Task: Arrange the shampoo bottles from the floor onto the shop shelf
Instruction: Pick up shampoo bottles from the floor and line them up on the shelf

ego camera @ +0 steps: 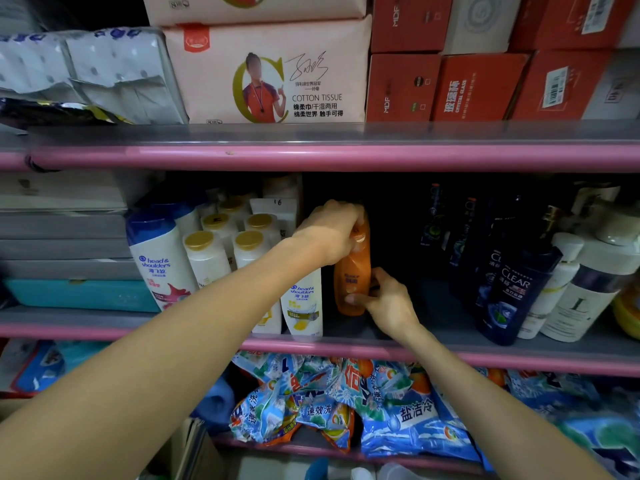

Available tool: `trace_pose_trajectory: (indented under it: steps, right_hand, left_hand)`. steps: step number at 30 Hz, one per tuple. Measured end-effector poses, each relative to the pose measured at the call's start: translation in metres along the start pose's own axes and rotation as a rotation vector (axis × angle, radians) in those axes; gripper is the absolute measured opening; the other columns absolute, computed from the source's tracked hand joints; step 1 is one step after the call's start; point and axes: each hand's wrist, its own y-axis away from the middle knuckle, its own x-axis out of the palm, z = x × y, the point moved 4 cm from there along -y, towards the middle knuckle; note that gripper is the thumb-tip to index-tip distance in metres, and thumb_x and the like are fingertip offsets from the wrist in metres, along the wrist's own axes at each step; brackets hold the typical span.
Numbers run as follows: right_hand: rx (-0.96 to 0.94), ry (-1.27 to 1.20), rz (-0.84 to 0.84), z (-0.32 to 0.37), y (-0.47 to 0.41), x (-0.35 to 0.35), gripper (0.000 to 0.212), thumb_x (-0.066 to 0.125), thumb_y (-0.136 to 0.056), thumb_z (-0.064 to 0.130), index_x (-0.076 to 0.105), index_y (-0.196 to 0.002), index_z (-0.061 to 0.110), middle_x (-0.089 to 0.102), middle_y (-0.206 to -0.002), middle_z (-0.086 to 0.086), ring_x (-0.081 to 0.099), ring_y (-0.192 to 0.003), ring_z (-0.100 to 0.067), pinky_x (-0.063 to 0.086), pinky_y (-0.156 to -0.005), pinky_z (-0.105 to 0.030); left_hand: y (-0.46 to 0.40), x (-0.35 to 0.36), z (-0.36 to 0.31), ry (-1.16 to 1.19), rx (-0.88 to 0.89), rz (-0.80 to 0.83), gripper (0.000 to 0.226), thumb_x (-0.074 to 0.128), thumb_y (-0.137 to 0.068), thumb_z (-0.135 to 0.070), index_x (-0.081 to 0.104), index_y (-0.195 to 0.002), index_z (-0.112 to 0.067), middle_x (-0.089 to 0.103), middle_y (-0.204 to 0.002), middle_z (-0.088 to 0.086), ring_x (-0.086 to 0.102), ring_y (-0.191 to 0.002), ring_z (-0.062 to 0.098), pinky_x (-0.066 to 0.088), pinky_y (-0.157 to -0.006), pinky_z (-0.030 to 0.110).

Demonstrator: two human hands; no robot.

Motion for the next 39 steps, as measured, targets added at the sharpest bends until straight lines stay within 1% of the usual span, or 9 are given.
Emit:
trace_pose_trajectory:
  steps: [8, 11, 13, 15, 17, 19, 25, 30, 39]
  right_hand:
    - [-0.016, -0.031, 0.011, 0.001, 0.005, 0.001, 0.043, 0.080, -0.075, 0.022, 0.058, -0.109, 0.010, 0.068, -0.102, -0.008, 0.064, -0.088, -0.020, 0.052, -0.076, -0.028]
    - [-0.016, 0.008, 0.035, 0.001, 0.005, 0.001, 0.047, 0.079, -0.075, 0.023, 0.053, -0.112, 0.012, 0.064, -0.108, -0.009, 0.063, -0.093, -0.023, 0.054, -0.082, -0.036]
    - [-0.009, 0.025, 0.080, 0.000, 0.006, -0.001, 0.057, 0.077, -0.071, 0.023, 0.046, -0.119, 0.016, 0.059, -0.113, -0.008, 0.060, -0.099, -0.023, 0.053, -0.087, -0.039]
    - [0.001, -0.043, 0.089, -0.001, 0.005, -0.006, 0.064, 0.074, -0.071, 0.023, 0.040, -0.125, 0.023, 0.053, -0.112, 0.000, 0.058, -0.099, -0.016, 0.053, -0.081, -0.031]
    - [0.010, -0.201, -0.023, -0.002, 0.003, -0.018, 0.050, 0.067, -0.078, 0.015, 0.043, -0.121, 0.027, 0.056, -0.109, 0.003, 0.058, -0.092, -0.008, 0.049, -0.071, -0.021]
    - [0.034, -0.286, -0.149, -0.005, -0.004, -0.030, 0.037, 0.058, -0.086, 0.007, 0.050, -0.119, 0.023, 0.061, -0.113, -0.004, 0.059, -0.088, -0.008, 0.050, -0.073, -0.024]
    - [0.075, -0.013, 0.037, -0.012, -0.024, -0.027, 0.044, 0.062, -0.092, 0.015, 0.052, -0.134, 0.013, 0.058, -0.131, -0.005, 0.059, -0.112, -0.019, 0.047, -0.096, -0.031]
    - [0.006, 0.166, 0.098, -0.001, -0.037, -0.014, 0.028, 0.064, -0.088, 0.011, 0.062, -0.116, 0.014, 0.067, -0.116, -0.007, 0.062, -0.106, -0.021, 0.044, -0.081, -0.023]
    - [-0.016, 0.191, 0.107, 0.001, -0.038, -0.016, 0.028, 0.055, -0.093, 0.010, 0.060, -0.121, 0.013, 0.065, -0.120, -0.008, 0.061, -0.111, -0.022, 0.043, -0.083, -0.023]
  left_hand:
    - [0.005, -0.002, 0.004, 0.051, -0.017, -0.016, 0.044, 0.071, -0.081, -0.028, 0.054, -0.121, -0.021, 0.055, -0.124, 0.011, 0.053, -0.113, 0.029, 0.047, -0.092, 0.036]
    - [0.008, -0.004, 0.003, 0.144, 0.009, -0.040, 0.046, 0.070, -0.082, -0.031, 0.053, -0.123, -0.018, 0.058, -0.123, 0.006, 0.055, -0.111, 0.025, 0.045, -0.087, 0.029]
    - [0.009, -0.008, 0.004, 0.234, -0.013, -0.092, 0.042, 0.063, -0.088, -0.034, 0.052, -0.124, -0.015, 0.058, -0.123, 0.006, 0.056, -0.110, 0.025, 0.044, -0.087, 0.028]
    - [0.006, -0.016, 0.008, 0.271, -0.068, -0.159, 0.032, 0.049, -0.097, -0.028, 0.052, -0.126, -0.015, 0.058, -0.127, 0.008, 0.054, -0.114, 0.026, 0.041, -0.089, 0.027]
    - [0.001, -0.023, 0.014, 0.283, -0.117, -0.161, 0.033, 0.037, -0.100, -0.017, 0.052, -0.129, -0.019, 0.055, -0.134, 0.006, 0.052, -0.119, 0.024, 0.038, -0.090, 0.023]
    - [-0.003, -0.025, 0.016, 0.247, -0.111, -0.057, 0.043, 0.034, -0.098, -0.010, 0.047, -0.137, -0.024, 0.046, -0.143, 0.001, 0.047, -0.127, 0.020, 0.035, -0.091, 0.020]
    - [-0.005, -0.013, 0.008, 0.091, -0.012, 0.139, 0.058, 0.037, -0.092, -0.001, 0.041, -0.142, -0.029, 0.037, -0.151, 0.000, 0.036, -0.137, 0.023, 0.031, -0.097, 0.021]
    - [-0.004, -0.009, 0.012, 0.081, -0.002, 0.129, 0.059, 0.040, -0.090, 0.000, 0.043, -0.141, -0.028, 0.040, -0.149, 0.001, 0.038, -0.136, 0.023, 0.032, -0.098, 0.021]
    - [-0.008, -0.008, 0.013, 0.150, -0.008, 0.149, 0.057, 0.042, -0.088, 0.001, 0.046, -0.140, -0.025, 0.044, -0.146, 0.001, 0.043, -0.133, 0.020, 0.036, -0.108, 0.029]
